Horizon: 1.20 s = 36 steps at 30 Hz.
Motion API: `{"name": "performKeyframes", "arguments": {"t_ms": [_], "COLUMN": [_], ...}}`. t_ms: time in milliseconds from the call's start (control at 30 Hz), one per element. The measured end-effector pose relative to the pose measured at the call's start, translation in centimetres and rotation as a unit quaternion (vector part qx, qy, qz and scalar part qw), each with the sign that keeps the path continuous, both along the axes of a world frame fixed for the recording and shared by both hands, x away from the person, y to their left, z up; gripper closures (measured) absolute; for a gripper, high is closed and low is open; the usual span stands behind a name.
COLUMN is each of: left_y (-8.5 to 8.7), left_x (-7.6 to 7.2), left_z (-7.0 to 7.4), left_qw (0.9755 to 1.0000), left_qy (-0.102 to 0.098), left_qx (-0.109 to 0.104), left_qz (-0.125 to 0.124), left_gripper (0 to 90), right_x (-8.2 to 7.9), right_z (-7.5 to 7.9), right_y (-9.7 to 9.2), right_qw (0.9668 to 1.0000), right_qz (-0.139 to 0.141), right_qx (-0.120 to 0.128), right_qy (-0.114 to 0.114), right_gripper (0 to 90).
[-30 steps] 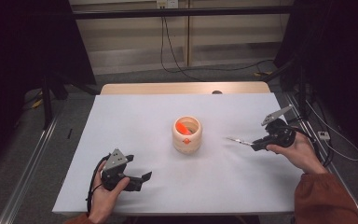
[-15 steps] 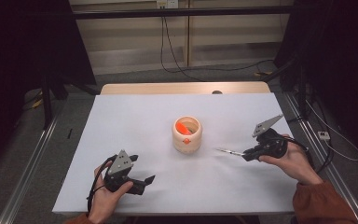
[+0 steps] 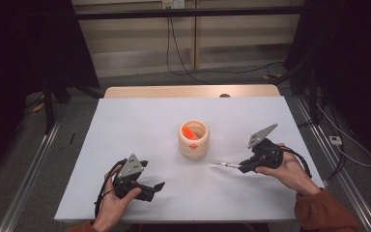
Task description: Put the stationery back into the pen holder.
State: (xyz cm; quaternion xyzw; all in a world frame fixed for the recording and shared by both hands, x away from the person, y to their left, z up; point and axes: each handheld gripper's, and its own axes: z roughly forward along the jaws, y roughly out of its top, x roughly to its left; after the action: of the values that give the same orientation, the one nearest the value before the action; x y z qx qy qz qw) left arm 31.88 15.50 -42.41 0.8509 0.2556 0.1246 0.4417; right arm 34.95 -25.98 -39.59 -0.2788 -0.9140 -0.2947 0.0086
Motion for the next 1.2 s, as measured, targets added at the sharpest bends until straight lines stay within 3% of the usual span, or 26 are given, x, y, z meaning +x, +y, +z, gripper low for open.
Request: {"name": "performKeyframes", "arguments": {"t_ms": [67,300,400,433,467,567,767,800,867,967,1200], "left_y": [-0.5,-1.9,-2.4,-2.7,-2.9,-3.4,-5.1,-5.5,-6.2,-7.2,-9.2], "left_x": [0.0,-0.3,-0.5,-0.6,-0.6,-0.6,-0.5,-0.5,-0.5,-0.5,-0.5], "left_z": [0.1,0.7,0.8,0.7,0.7,0.7,1.2,1.3,1.4,1.4,1.1], "left_qw": [1.0000,0.9991,0.9987,0.9985,0.9972,0.9960,0.9908,0.9883,0.9858,0.9845,0.9747], "left_qy": [0.005,-0.027,-0.026,-0.032,-0.043,-0.046,-0.080,-0.091,-0.099,-0.103,-0.136], "left_qx": [-0.001,0.019,0.021,0.026,0.046,0.056,0.084,0.096,0.107,0.109,0.143], "left_qz": [-0.008,-0.027,-0.038,-0.036,-0.041,-0.051,-0.070,-0.077,-0.084,-0.091,-0.105], "left_gripper": [7.8,7.7,7.6,7.2,7.3,7.4,7.7,9.0,10.7,10.5,13.6], "right_x": [0.0,-0.1,0.1,0.2,0.2,0.4,0.7,0.7,0.9,1.2,1.2], "right_z": [0.1,0.5,0.7,0.7,0.8,0.8,0.9,1.0,0.9,0.8,0.9], "right_y": [0.5,2.5,3.3,3.4,3.6,4.2,5.6,5.7,6.1,6.4,6.6], "right_qw": [1.0000,0.9996,0.9991,0.9989,0.9989,0.9985,0.9975,0.9974,0.9971,0.9968,0.9966], "right_qz": [0.008,0.026,0.040,0.044,0.045,0.053,0.067,0.069,0.073,0.075,0.076], "right_qx": [0.004,0.011,0.014,0.014,0.014,0.016,0.020,0.022,0.024,0.027,0.030], "right_qy": [0.000,-0.001,-0.003,-0.002,-0.002,0.000,-0.001,-0.001,0.001,0.003,0.005], "right_gripper": [80.1,80.1,80.1,80.1,80.1,80.1,80.1,80.1,80.1,80.2,80.2]}}
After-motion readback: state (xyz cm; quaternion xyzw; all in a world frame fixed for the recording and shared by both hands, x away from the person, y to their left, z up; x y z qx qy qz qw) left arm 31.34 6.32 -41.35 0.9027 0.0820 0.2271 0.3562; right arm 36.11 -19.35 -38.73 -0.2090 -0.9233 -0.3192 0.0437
